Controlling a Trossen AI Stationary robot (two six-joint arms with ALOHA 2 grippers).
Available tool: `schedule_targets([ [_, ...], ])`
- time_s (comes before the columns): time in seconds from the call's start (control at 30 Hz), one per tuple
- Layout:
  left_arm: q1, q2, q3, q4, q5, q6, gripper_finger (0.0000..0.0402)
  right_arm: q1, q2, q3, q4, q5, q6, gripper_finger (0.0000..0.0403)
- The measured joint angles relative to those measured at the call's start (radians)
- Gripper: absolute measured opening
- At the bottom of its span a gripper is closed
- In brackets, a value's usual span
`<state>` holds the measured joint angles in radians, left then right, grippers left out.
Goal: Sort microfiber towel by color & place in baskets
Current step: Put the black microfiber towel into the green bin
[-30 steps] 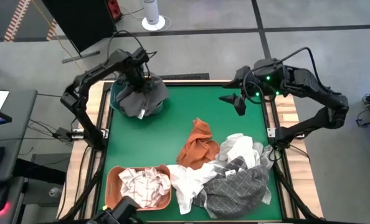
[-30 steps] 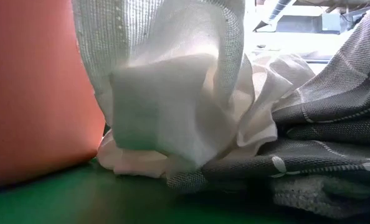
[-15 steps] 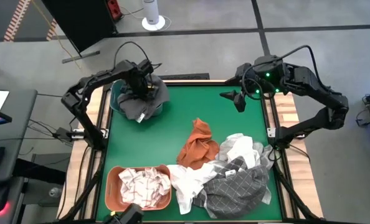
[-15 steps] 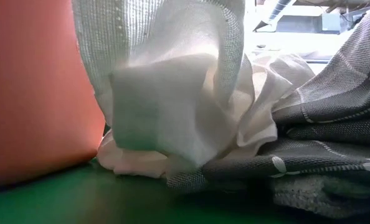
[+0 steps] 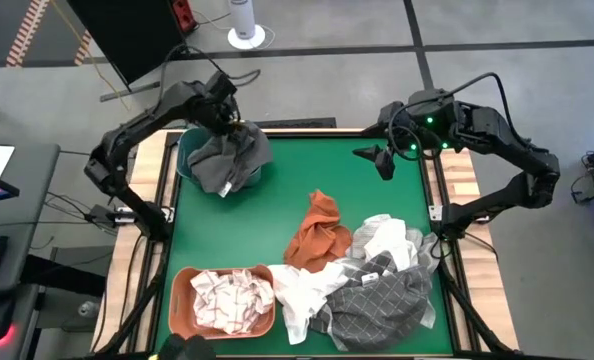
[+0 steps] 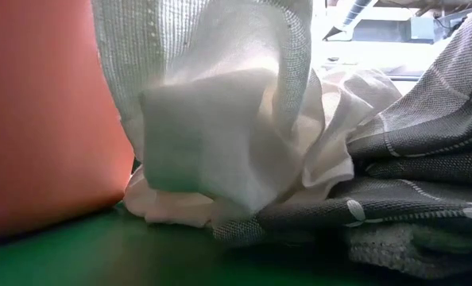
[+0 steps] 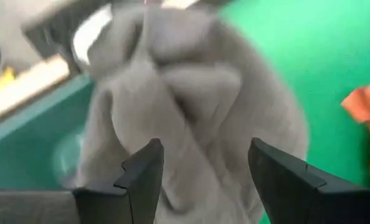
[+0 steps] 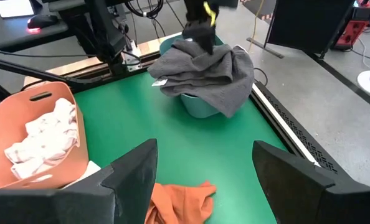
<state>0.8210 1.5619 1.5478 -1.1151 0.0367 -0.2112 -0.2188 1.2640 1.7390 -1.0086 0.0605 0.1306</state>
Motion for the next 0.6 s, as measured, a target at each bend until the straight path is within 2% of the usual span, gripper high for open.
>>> schedule_targets([
  [0.17,-0.072,-0.043,0.003,0.08,-0.059,0.068,0.0224,0.0,0.0,0.0,-0.007,0.0,0.0,0.0291],
  [0.37,-0.148,0.017,0.002,0.08,-0.197,0.139,0.0224,-0.019,0.0,0.0,0.013,0.0,-0.03,0.0291],
  [0.6,-0.122,0.162,0.001,0.046,-0.161,0.296,0.0213,-0.069,0.001,-0.019,0.082,0.002,0.021,0.0291],
])
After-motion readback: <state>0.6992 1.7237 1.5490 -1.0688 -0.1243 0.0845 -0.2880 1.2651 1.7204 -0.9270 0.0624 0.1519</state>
